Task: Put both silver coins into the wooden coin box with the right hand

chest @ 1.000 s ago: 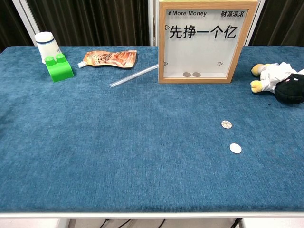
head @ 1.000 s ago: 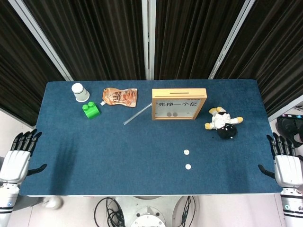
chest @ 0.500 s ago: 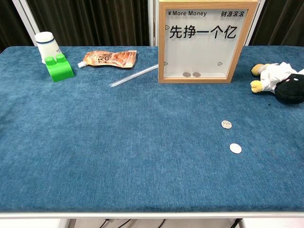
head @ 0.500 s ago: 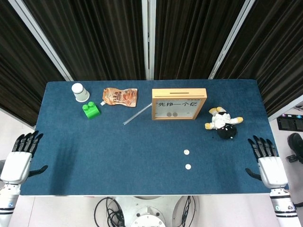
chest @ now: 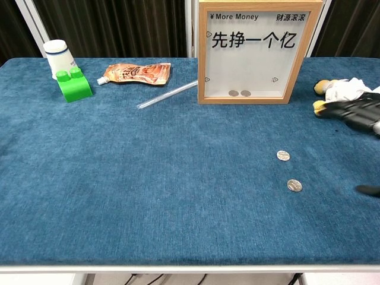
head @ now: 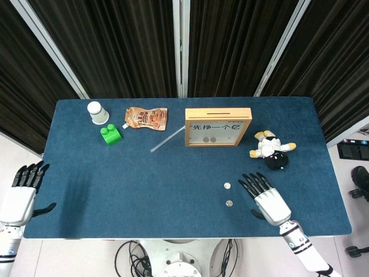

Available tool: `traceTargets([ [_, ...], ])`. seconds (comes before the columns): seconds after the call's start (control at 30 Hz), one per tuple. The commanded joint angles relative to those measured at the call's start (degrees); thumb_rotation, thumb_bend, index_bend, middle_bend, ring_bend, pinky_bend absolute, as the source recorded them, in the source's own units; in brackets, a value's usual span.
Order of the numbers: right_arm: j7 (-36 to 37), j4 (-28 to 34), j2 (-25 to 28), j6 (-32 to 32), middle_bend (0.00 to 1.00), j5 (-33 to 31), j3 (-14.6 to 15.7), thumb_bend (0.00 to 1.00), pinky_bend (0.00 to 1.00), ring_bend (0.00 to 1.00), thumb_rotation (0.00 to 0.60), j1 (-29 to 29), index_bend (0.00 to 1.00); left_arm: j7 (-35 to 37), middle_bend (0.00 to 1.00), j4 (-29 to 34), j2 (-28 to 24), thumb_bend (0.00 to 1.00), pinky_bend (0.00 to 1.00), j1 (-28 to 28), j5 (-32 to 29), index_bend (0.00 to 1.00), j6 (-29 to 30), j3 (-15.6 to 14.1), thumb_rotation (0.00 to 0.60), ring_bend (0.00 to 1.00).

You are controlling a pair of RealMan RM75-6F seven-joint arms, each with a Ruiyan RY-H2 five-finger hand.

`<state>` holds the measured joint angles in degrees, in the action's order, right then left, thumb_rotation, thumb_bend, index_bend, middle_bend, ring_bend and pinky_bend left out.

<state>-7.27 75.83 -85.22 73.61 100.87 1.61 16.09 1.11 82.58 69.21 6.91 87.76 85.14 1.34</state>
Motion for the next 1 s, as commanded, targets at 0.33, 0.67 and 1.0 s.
traceTargets([
  [0.33,-0.9,-3.7,-6.5,-3.5,0.00,-0.5,-0.2,0.12,0.00,0.00,0.600,4.1,0.37,2.4,0.00,-1.8,0.1,0.04,0.00,-0.3,-0.2,0.04,-0.1,0.0,0.600,0.00],
  [0.67,0.5,-6.2,-8.6,-4.5,0.00,-1.6,0.5,0.13,0.00,0.00,0.600,5.5,0.41,3.4,0.00,-2.6,0.2,0.04,0.00,-0.3,-0.4,0.04,-0.5,0.0,0.600,0.00],
  [1.0,1.1,-7.1,-8.8,-4.0,0.00,-2.3,1.3,0.14,0.00,0.00,0.600,5.6,0.43,3.7,0.00,-2.5,0.1,0.04,0.00,-0.1,-0.4,0.04,-0.9,0.0,0.600,0.00],
])
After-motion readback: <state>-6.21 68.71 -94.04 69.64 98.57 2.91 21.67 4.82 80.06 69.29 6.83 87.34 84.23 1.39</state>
